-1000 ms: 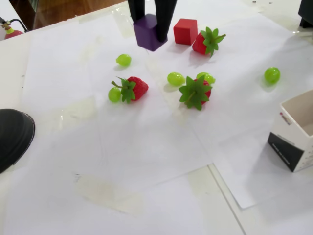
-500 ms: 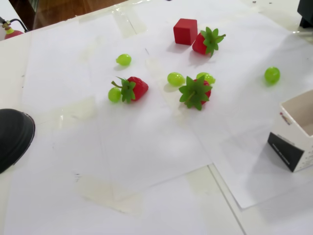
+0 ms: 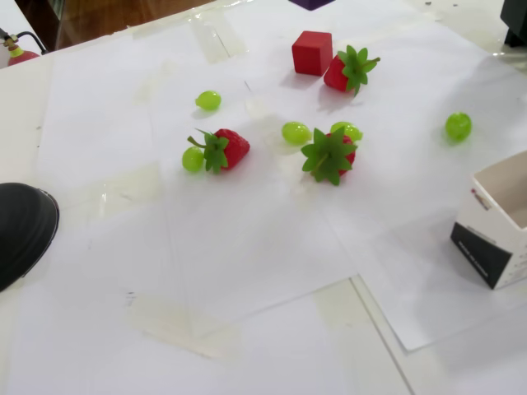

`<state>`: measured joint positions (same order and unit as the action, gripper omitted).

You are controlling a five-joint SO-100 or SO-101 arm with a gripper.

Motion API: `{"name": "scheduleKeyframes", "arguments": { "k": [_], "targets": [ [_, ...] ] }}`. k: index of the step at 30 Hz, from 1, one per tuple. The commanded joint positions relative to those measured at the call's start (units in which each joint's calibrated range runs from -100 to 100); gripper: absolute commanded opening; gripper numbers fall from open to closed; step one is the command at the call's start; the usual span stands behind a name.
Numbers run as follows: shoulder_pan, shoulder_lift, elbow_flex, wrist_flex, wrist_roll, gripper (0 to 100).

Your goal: Put the purple cube on top of the red cube

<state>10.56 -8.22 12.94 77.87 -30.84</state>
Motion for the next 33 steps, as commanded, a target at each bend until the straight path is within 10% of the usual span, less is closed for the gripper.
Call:
{"name": "scheduleKeyframes", "arguments": {
  "k": [1,33],
  "targets": [
    [2.1,-6.2,5.6,-6.1,-0.1,10],
    [8.8,2.4,16.1,-19.0,3.9,13]
  ]
}}
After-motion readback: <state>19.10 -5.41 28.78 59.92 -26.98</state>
